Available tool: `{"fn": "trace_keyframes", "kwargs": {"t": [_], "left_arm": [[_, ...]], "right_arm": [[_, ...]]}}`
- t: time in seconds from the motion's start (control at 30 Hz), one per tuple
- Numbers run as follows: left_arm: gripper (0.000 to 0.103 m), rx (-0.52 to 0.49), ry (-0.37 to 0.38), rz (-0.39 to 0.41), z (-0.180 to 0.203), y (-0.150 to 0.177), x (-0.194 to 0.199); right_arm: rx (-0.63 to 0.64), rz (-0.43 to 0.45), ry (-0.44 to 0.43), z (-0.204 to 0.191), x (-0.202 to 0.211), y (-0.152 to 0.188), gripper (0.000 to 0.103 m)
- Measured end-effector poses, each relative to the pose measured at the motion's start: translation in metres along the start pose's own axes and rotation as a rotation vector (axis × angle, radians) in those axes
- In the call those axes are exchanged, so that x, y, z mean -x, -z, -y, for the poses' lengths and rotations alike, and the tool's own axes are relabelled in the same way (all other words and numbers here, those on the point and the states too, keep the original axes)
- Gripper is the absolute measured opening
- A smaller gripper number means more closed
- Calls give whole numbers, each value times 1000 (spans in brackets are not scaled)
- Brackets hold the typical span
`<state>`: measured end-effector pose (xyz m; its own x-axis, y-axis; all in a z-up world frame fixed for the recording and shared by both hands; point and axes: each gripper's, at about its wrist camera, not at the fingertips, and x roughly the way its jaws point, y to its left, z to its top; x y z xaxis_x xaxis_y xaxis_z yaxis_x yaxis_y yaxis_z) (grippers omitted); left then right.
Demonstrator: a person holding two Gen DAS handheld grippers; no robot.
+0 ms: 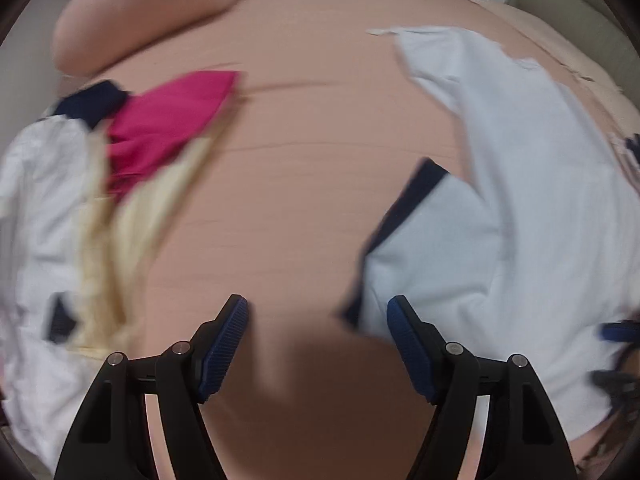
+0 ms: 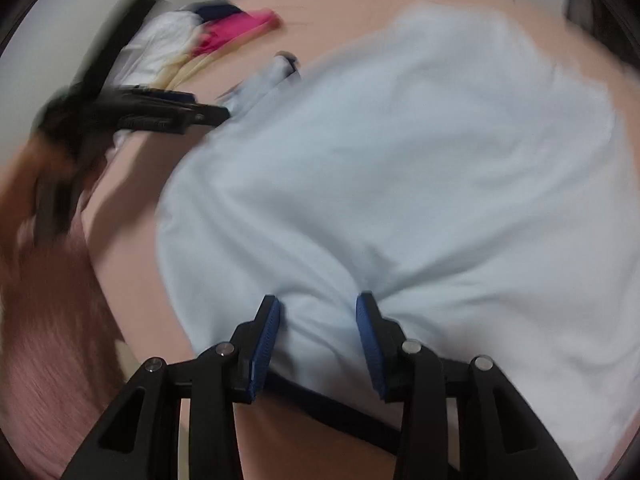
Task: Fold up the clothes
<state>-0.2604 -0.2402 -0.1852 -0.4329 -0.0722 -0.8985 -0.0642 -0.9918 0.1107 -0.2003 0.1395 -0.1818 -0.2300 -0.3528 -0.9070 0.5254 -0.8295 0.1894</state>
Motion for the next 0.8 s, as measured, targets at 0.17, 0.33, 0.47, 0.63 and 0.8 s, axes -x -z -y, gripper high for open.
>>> {"fn": "trace_keyframes", "kwargs": {"t": [0.17, 0.33, 0.47, 0.63, 0.8], "left_arm": [[65, 92, 262, -35, -21, -8, 3], [65, -24, 143, -61, 15, -5, -22], [65, -113, -27, -6, 17, -3, -13], [64, -20, -101, -16, -48, 2, 9], [64, -30, 272, 87, -10, -4, 47]], "right_arm": [[12, -79, 95, 11, 18, 20, 39], [43, 141, -32, -30, 35, -4, 44], [73, 20, -21, -53, -14, -6, 54], [74, -41, 14, -27, 0, 25, 52], [-38, 126, 29, 13, 56, 43, 54]]}}
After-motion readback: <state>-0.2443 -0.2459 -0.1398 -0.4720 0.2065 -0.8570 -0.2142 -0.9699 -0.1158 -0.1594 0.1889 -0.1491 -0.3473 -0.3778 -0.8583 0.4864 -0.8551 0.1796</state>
